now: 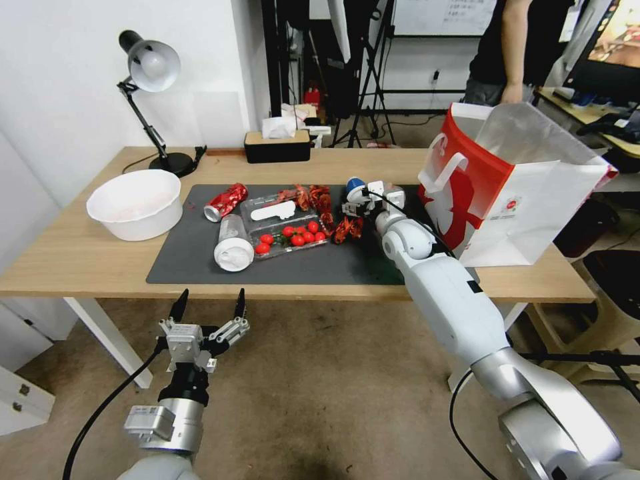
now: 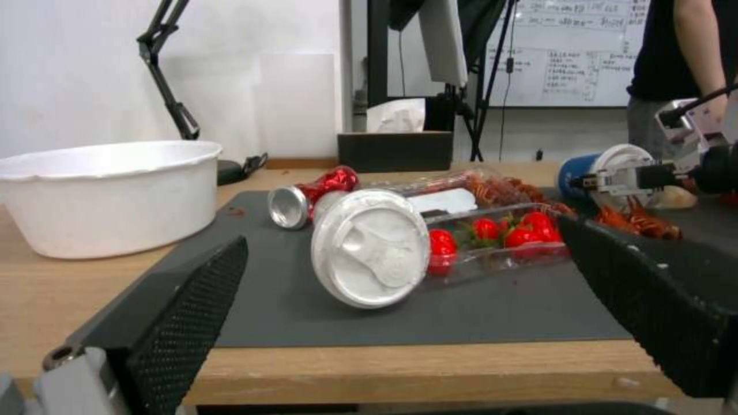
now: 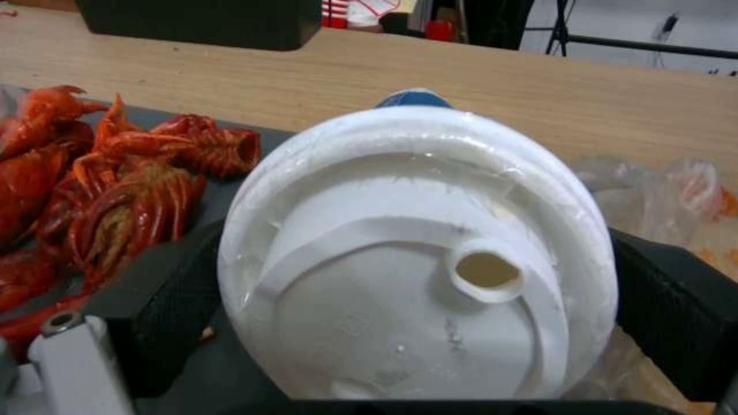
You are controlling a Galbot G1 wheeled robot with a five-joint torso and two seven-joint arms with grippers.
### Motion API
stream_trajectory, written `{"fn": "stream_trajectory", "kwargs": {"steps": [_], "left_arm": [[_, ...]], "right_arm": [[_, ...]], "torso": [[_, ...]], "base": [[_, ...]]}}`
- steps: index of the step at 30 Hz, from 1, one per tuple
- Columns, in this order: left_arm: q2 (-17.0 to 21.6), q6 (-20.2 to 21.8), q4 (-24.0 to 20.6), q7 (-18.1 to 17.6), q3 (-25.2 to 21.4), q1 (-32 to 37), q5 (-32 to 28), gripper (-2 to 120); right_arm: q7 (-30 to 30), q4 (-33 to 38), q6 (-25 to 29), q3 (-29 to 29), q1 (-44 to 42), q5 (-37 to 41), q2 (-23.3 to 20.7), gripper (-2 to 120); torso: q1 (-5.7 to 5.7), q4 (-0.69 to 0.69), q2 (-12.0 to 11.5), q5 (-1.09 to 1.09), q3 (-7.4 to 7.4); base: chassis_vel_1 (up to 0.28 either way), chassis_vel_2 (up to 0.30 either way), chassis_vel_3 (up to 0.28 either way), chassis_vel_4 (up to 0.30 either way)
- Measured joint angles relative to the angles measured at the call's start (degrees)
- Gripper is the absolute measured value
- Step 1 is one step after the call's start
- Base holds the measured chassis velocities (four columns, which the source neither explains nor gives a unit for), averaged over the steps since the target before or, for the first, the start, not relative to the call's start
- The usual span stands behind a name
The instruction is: Pick up the trash from the table and place it into the takeout bag.
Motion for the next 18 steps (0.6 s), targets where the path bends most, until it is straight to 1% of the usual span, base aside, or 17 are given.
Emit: {"fn": "stream_trajectory", "kwargs": {"steps": [15, 16, 17, 18], "left_arm": [[0.1, -0.05, -0.26, -0.05, 0.41, 0.43, 0.22, 100], [0.11, -0.06, -0.28, -0.05, 0.41, 0.45, 0.22, 100], [0.15, -0.07, -0.38, -0.05, 0.42, 0.46, 0.22, 100], [0.18, -0.08, -0.4, -0.05, 0.41, 0.46, 0.22, 100]], "right_arm": [[-0.21, -0.37, 0.14, 0.43, -0.24, 0.09, -0.09, 100], [-0.22, -0.36, 0.14, 0.44, -0.25, 0.09, -0.08, 99], [-0.24, -0.35, 0.16, 0.45, -0.37, 0.1, -0.06, 92], [-0.25, -0.31, 0.24, 0.46, -0.48, 0.1, -0.05, 89]], "torso": [[0.0, 0.0, 0.0, 0.0, 0.0], [0.0, 0.0, 0.0, 0.0, 0.0], [0.0, 0.0, 0.0, 0.0, 0.0], [0.0, 0.0, 0.0, 0.01, 0.0]], "base": [[0.0, 0.0, 0.0, 0.0], [0.0, 0.0, 0.0, 0.0], [0.0, 0.0, 0.0, 0.0], [0.0, 0.0, 0.0, 0.0]]}}
